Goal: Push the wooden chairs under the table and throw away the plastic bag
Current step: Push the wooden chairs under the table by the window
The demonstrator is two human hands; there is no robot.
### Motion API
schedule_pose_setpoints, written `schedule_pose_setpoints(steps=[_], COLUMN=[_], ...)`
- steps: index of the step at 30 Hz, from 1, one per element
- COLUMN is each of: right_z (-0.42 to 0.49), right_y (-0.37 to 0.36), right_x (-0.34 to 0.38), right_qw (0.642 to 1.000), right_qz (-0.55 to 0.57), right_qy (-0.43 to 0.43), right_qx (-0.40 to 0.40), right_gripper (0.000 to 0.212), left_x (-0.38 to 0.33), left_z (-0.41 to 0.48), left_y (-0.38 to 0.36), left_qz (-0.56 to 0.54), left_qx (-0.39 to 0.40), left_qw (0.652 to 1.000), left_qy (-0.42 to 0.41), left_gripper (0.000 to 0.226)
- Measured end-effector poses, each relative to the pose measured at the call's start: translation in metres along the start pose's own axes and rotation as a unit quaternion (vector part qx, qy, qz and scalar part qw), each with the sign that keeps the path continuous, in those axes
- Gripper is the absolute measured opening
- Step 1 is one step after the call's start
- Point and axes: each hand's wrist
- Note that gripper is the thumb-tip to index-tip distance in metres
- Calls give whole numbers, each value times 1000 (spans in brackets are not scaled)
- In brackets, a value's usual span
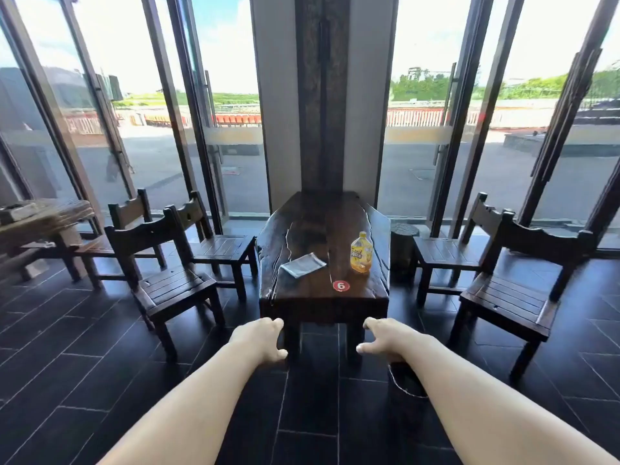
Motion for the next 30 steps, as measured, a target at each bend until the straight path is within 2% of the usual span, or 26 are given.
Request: schedule_pose_setpoints(steps=[7,13,22,25,30], right_z=[29,68,144,166,199], right_y=[15,20,11,6,-4], right_x=[57,143,337,405,511], right_qw=[998,993,980,975,960], right_qz=[-30,-54,-106,-111,-124], right_qy=[54,104,163,187,245], right_qx=[7,26,45,41,49], right_gripper=[72,83,74,72,65], left_x=[44,123,301,362,453], left_z=[-14,-23,-28,-36,-52], left_y=[4,1,-3,-2,-8], left_qz=[-25,-49,-112,-117,-136], left_qx=[-12,-6,-17,-24,-10], left_qw=[998,992,977,972,960], left_qy=[56,119,178,201,246], left_gripper=[60,56,61,55,58])
Point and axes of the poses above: each hand's wrist, its own z-axis towards the middle knuckle, its own y-axis out of the back of the hand, x = y × z, and after that the axes turned 8 degrees about x, right-handed
